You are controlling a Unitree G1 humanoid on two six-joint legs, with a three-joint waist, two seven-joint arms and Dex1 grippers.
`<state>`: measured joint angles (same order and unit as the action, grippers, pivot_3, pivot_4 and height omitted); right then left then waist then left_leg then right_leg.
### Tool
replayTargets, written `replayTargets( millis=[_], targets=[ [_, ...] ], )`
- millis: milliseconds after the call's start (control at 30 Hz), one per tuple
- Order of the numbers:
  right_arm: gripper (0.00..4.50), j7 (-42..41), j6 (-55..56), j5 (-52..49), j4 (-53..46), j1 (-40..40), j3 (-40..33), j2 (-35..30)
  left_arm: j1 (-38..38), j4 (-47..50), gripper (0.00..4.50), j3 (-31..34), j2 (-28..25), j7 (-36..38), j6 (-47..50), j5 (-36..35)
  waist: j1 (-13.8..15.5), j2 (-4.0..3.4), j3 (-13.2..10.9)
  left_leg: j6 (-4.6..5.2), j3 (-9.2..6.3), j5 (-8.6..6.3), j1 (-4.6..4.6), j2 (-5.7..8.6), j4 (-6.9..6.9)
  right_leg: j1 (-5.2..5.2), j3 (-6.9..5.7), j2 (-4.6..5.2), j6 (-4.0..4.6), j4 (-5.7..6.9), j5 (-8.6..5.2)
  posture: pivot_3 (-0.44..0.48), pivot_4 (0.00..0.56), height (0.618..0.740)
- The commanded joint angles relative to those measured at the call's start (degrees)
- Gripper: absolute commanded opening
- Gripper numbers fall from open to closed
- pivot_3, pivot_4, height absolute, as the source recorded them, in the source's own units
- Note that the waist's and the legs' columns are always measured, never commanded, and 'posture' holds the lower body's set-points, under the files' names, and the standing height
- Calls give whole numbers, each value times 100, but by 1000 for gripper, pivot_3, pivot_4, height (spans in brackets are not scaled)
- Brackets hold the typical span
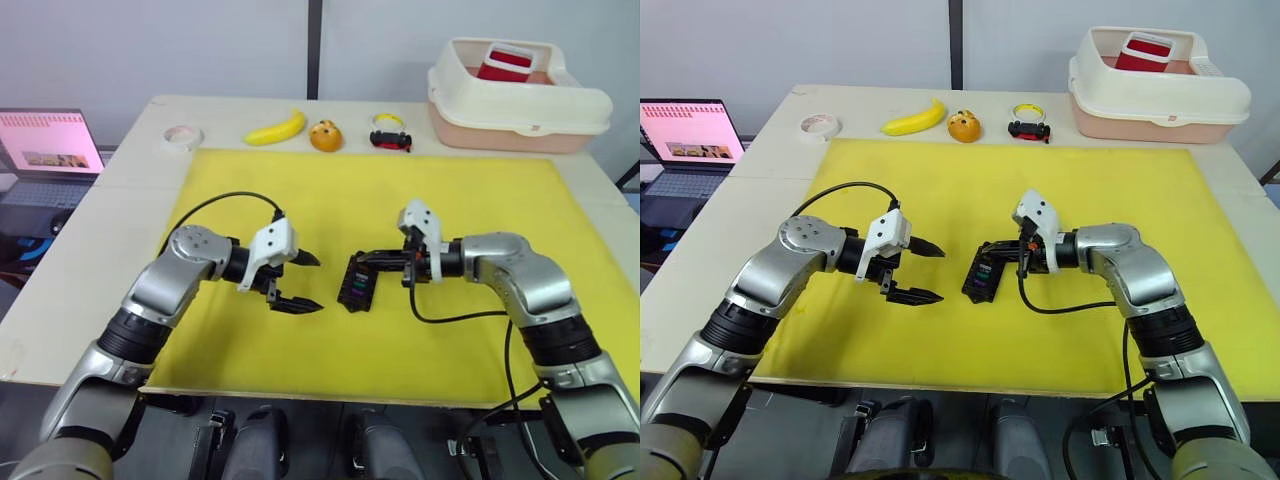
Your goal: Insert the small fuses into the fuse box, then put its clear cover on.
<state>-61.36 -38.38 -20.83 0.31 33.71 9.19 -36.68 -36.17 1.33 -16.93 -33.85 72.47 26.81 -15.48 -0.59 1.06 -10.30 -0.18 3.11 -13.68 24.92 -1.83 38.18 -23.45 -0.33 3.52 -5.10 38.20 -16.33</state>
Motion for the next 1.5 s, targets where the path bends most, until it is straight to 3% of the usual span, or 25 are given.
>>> replayTargets(
  millis=[33,467,800,933,1200,1300,1500],
  targets=[
    [26,-10,-124,83,86,-128,115,-49,3,227,4500,133,-69,1,-26,-86,0,0,0,0,0,0,-1,0,0,2,0,0,0,-1,0,0,150,740],
    [26,54,-488,-39,184,112,67,115,-34,190,4500,204,-41,-49,36,-135,-4,0,0,0,0,0,-2,-1,-1,1,0,0,0,-1,0,0,150,740],
    [26,172,-1298,-921,-537,723,-634,132,-156,148,4500,450,-85,65,269,-425,-4,-3,-2,0,1,0,0,-2,-4,-3,1,2,0,0,0,0,150,740],
    [26,85,-1422,-1078,-1027,744,-753,-226,-381,144,4500,798,-326,186,596,-745,7,-2,-3,0,-3,0,1,-3,-5,-3,-1,2,0,-2,0,0,150,740],
    [26,-777,-601,-703,-913,185,-929,-1969,167,218,4500,1635,-1758,492,957,-1029,-26,-3,-3,4,1,-3,1,-2,-10,-4,-2,5,0,-11,-1,0,150,740],
    [875,-1192,-95,-564,-461,-75,-1126,-2510,381,-215,4500,2046,-2229,543,881,-1019,-19,-3,-4,4,4,-3,0,-4,-12,-6,-1,4,2,-10,-2,0,150,740],
    [3950,-1456,838,-147,596,-413,-1356,-3047,551,-1592,4500,2252,-2967,908,305,-701,-9,-4,-4,4,14,-3,0,-4,-12,-10,0,8,3,-12,-3,0,150,740]
  ],
)
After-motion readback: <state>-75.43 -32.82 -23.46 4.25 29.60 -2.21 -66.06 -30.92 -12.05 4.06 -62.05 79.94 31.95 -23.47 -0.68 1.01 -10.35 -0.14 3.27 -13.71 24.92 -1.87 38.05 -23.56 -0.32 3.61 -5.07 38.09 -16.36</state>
